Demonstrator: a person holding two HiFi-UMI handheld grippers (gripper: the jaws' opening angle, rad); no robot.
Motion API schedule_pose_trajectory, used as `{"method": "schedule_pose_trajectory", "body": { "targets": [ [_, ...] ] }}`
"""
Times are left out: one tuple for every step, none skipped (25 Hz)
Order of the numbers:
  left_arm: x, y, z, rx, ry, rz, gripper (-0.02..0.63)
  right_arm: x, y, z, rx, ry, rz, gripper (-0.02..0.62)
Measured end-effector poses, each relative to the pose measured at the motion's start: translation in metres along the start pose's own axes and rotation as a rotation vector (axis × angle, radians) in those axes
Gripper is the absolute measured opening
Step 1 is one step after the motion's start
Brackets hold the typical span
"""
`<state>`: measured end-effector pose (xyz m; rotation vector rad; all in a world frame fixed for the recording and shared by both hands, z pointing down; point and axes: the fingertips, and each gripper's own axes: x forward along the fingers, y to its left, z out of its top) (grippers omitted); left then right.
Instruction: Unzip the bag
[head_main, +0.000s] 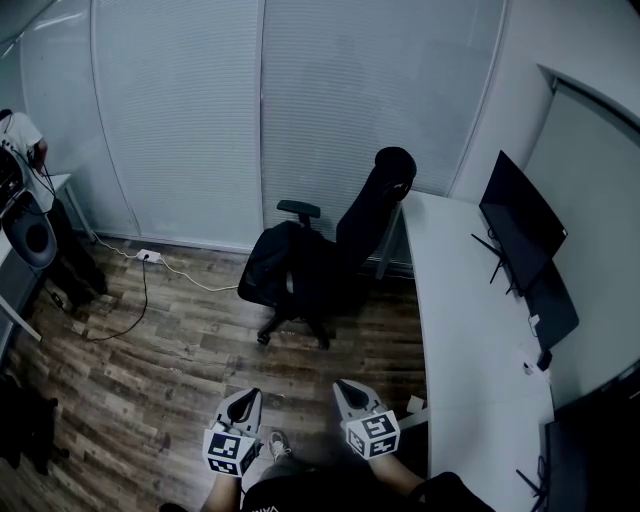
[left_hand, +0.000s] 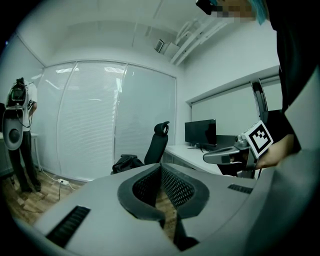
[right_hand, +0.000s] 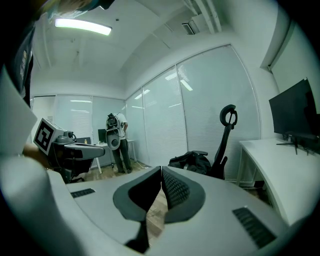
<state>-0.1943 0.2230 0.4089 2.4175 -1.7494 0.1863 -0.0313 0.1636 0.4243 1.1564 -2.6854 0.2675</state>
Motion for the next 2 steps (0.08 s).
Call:
{"method": "schedule_pose_trajectory", "body": {
  "targets": [
    [0.0,-0.0011,-0.0003,-0.003,0.0,0.001,0.02,-0.0009,-0.0001,0.0001,0.0,-0.001,0.002,0.046],
    [0.0,-0.0022,-0.0005,-0.006,-0.001,0.001,0.02,-0.0018,-0.0001,0.0003,0.0,-0.002,0.004,0.046]
  ]
}}
